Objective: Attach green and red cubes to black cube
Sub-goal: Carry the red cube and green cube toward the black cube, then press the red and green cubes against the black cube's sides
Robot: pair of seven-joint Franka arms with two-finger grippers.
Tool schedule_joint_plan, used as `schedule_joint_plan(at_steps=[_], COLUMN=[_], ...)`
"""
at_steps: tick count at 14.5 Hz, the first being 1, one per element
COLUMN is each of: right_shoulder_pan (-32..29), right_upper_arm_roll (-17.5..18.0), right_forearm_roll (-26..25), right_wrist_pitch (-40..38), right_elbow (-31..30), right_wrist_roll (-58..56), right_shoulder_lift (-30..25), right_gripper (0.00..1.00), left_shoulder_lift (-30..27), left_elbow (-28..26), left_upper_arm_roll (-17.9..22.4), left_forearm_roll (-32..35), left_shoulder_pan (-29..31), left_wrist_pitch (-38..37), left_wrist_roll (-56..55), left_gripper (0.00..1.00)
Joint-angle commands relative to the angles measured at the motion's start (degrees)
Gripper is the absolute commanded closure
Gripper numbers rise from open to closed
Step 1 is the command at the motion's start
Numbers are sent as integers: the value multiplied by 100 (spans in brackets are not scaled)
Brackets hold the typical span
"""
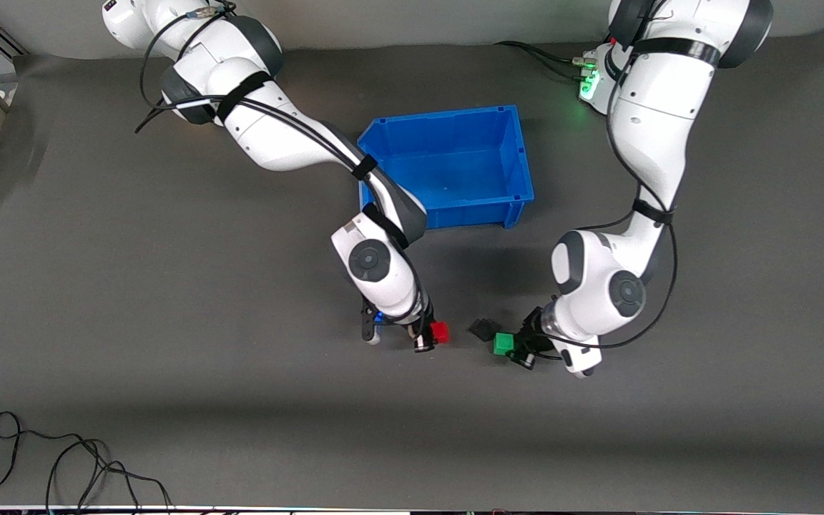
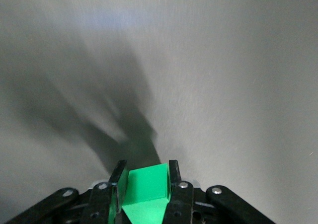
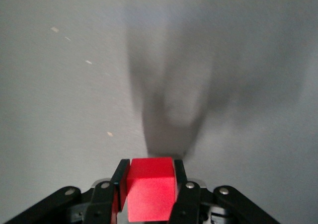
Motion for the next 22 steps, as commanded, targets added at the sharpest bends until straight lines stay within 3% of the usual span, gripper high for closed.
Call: schedule_joint_plan(at_steps=[1, 11, 19, 22], right_shoulder_pan=[89, 80, 72, 54], right_upper_arm_roll=[-30, -12, -47, -21], right_forearm_roll=[55, 47, 11, 29], right_wrist_pitch=[77, 59, 33, 77], right_elbow=[306, 297, 253, 288], right_wrist_roll=[151, 125, 19, 28], right_shoulder_lift=[244, 271, 253, 244], right_gripper=[84, 84, 84, 84], left_shoulder_lift=[162, 92, 83, 74], left_elbow=[133, 159, 106, 115], left_upper_arm_roll=[94, 138, 182, 173], left_forearm_roll=[58, 57, 892, 919], left_shoulder_pan=[-176, -10, 211, 184], left_wrist_pitch=[57, -75, -427, -515], left_wrist_roll=[38, -1297, -833, -463], left_gripper=[79, 79, 86, 86])
